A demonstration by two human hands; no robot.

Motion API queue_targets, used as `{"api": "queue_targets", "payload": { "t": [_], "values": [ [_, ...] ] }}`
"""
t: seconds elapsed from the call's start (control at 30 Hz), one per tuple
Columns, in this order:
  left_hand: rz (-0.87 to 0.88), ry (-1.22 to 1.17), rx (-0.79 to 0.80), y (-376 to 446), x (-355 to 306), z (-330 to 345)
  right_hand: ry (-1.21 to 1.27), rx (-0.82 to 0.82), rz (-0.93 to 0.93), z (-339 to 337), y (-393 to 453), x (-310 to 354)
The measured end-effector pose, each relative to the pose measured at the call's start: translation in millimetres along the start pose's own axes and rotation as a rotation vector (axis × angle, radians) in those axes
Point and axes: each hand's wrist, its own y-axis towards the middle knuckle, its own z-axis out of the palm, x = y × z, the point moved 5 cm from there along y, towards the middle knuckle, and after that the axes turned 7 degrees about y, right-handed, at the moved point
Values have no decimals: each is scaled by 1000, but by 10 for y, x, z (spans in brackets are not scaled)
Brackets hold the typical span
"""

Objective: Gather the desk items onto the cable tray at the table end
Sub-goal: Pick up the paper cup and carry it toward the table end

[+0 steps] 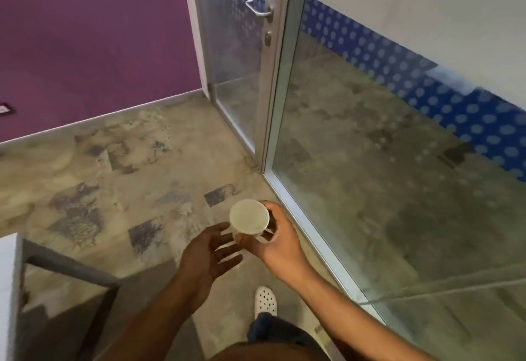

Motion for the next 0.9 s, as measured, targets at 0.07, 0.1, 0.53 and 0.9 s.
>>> {"api": "queue_targets", "payload": {
  "t": [0.07, 0.1, 0.53, 0.9],
  "values": [
    [3, -100, -7, 211, -275, 31, 4, 52, -11, 60, 374, 111],
    [22, -126, -4, 321, -430, 44, -10, 85, -34, 113, 583, 176],
    [138, -381, -179, 1651, -1677, -747, -169, 517, -35, 1634, 2743, 334],
    [227, -523, -250, 2742, -3019, -2344, -171, 651, -59, 3653, 4170, 752]
  ]
}}
